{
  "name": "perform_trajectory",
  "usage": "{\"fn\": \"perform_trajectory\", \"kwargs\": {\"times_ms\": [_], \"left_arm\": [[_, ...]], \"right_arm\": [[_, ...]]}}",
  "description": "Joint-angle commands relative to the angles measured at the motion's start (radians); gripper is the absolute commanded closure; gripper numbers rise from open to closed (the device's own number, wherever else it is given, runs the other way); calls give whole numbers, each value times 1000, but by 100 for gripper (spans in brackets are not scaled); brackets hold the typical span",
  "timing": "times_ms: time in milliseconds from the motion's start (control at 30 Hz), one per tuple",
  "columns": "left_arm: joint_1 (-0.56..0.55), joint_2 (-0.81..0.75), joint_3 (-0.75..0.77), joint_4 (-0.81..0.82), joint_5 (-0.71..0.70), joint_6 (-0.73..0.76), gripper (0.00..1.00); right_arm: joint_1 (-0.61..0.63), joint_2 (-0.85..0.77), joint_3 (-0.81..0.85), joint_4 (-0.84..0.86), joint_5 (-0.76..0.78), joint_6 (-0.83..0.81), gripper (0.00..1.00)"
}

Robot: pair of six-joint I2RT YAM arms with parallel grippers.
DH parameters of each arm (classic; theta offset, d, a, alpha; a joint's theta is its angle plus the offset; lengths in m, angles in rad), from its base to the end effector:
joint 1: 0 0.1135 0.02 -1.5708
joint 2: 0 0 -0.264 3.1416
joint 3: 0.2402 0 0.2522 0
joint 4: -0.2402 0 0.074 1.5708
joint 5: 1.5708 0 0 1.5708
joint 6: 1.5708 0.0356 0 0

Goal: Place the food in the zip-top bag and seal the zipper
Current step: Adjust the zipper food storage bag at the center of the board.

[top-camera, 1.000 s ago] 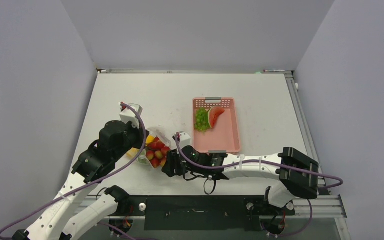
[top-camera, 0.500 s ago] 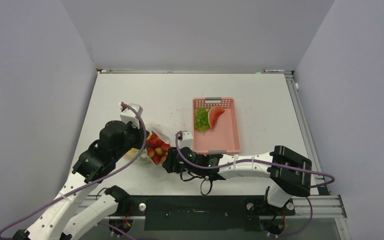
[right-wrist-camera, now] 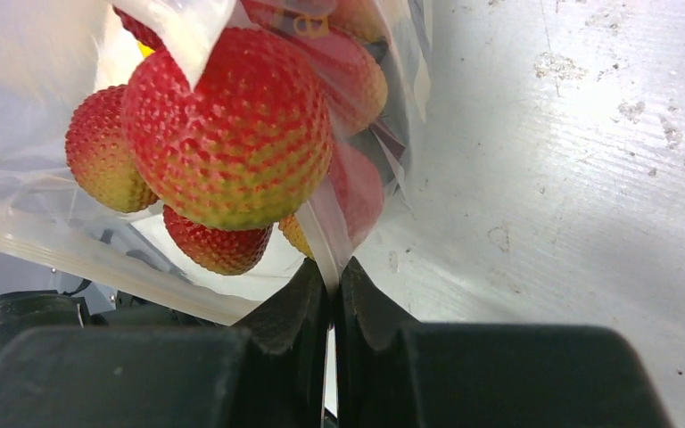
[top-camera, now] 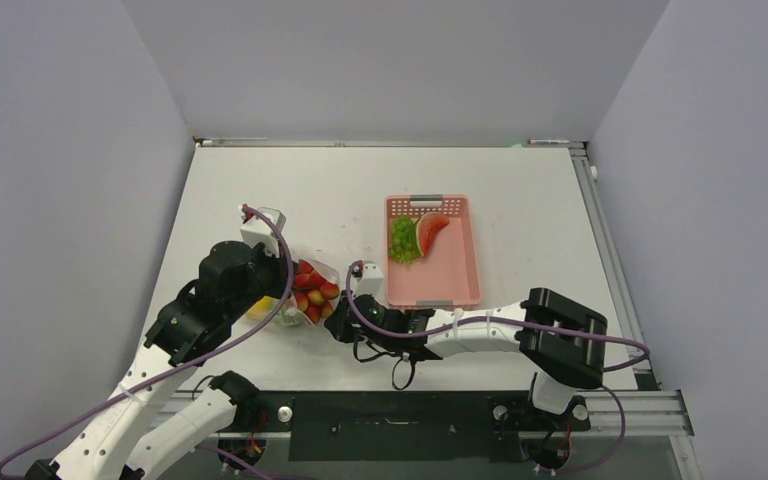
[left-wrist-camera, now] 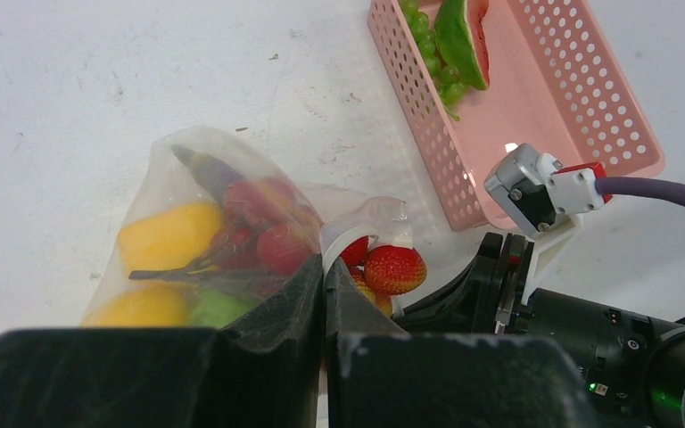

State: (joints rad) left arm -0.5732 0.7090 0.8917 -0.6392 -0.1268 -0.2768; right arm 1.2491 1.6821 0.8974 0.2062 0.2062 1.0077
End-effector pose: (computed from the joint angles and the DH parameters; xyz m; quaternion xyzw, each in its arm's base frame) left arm 0.1266 -0.0763 0.3407 0.0919 0.8427 -0.1686 0.5029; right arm 0.1195 0.3356 0.1857 -0.0567 0.8743 0.3892 0.2845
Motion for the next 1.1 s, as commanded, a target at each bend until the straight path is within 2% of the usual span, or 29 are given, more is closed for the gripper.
{"fn": "perform_trajectory", "kwargs": {"times_ms": [0,200,400,633,800,1067], "left_arm": [[6,-16,13,82,16,-1,100],[6,-22,14,82,8,-1,100],[7,-36,14,82,-15,-5,100],[8,-73,16,97,-27,-29,100],[9,-161,-10,141,-20,-46,100],[9,-139,-10,126,-38,-56,100]], "right_arm": [[-11,-32,15,75,35,0,95],[-17,-107,14,5,79,-74,95],[-54,-250,13,-85,126,-175,95],[-62,-391,118,-257,230,-355,95],[-48,-467,154,-317,303,-448,95],[-57,-474,170,-370,323,-481,95]]}}
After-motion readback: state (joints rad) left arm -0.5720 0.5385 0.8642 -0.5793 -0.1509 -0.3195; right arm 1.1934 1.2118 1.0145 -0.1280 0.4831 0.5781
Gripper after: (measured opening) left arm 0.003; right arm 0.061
